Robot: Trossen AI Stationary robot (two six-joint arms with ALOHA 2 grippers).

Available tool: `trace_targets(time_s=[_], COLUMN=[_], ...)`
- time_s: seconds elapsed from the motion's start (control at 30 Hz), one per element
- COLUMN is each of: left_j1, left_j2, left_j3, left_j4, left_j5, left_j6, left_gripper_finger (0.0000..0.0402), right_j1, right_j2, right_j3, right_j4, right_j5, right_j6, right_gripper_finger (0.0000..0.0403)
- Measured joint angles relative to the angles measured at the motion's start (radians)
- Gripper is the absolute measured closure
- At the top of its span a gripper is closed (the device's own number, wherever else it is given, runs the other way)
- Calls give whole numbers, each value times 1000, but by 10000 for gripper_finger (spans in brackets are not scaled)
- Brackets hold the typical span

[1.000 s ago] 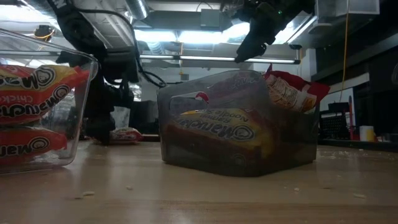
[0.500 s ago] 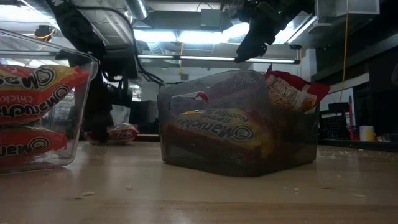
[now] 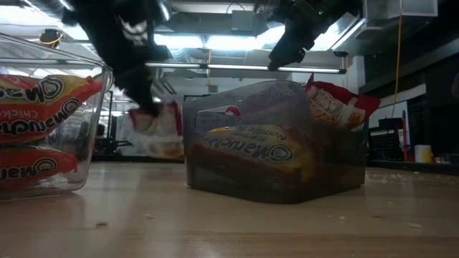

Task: Sort Maruchan noodles
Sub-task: Put the red noodle pack into the black bin

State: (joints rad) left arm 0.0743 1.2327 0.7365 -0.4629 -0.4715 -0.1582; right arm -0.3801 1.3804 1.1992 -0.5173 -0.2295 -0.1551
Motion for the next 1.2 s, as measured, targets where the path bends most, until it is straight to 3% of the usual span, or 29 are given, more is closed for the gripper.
trace_targets(time_s=[0.27,0.57,0.77,1.07,1.2], left_j1=[-23,36,52,52,52], left_j2=[-2,-3,-3,-3,-3], left_j3=[75,176,248,273,273], left_j4=[7,8,-3,-18,-16], left_j5=[-46,-60,-42,-35,-36], left_j6=[-8,-127,-125,-122,-122], left_gripper_finger=[401,401,401,401,401], right_j1=[25,217,292,299,302], right_j2=[20,172,215,217,217], right_j3=[0,-2,-1,-1,-1], right_j4=[192,323,462,485,472], right_j5=[-124,160,336,376,369], right_j6=[-7,-204,-265,-265,-266], right_gripper_finger=[150,150,150,146,110])
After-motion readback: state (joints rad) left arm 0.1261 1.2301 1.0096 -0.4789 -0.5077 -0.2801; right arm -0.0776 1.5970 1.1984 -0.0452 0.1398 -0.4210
